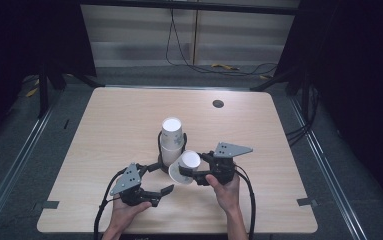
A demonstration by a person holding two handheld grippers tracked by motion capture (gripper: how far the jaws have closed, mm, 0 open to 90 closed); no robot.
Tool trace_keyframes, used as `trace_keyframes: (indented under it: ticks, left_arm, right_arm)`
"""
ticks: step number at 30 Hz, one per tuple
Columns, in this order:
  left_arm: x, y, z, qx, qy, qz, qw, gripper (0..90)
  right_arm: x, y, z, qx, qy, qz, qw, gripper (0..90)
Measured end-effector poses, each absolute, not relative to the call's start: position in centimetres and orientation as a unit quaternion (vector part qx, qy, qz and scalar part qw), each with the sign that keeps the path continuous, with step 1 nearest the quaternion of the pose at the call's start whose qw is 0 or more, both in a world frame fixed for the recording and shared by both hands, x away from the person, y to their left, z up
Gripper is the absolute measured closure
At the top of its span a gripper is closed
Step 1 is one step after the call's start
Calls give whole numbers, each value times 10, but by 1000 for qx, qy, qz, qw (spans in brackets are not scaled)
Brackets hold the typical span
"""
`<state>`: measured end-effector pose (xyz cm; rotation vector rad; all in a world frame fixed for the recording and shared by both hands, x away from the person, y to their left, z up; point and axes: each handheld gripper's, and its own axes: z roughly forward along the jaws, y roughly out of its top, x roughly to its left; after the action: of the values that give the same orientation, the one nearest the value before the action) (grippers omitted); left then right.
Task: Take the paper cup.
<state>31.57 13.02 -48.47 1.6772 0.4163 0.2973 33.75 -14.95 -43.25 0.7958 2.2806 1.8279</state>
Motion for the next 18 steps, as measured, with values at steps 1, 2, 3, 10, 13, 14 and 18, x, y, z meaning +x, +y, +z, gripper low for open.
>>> trace_keyframes:
  ticks: [1, 2, 3, 10, 13, 14, 18]
  left_arm:
    - [316, 130, -485, 737, 181, 130, 638, 190]
    - [316, 130, -485, 738, 179, 133, 636, 190]
    - [316, 129, -484, 739, 178, 131, 636, 191]
    - [316, 122, -485, 740, 168, 134, 638, 217]
    - [316, 117, -486, 745, 165, 137, 631, 221]
    - [315, 116, -486, 745, 168, 138, 630, 224]
    - [316, 116, -486, 748, 170, 134, 627, 233]
  right_arm:
    - [337, -148, -434, 261, 753, 601, 56, 363]
    - [337, -147, -436, 262, 753, 601, 54, 363]
    - [337, -146, -437, 261, 753, 602, 50, 363]
    - [336, -137, -440, 254, 754, 604, 39, 363]
    - [336, -133, -441, 259, 757, 599, 41, 364]
    - [335, -132, -441, 257, 758, 598, 40, 364]
    - [334, -129, -441, 252, 761, 596, 41, 364]
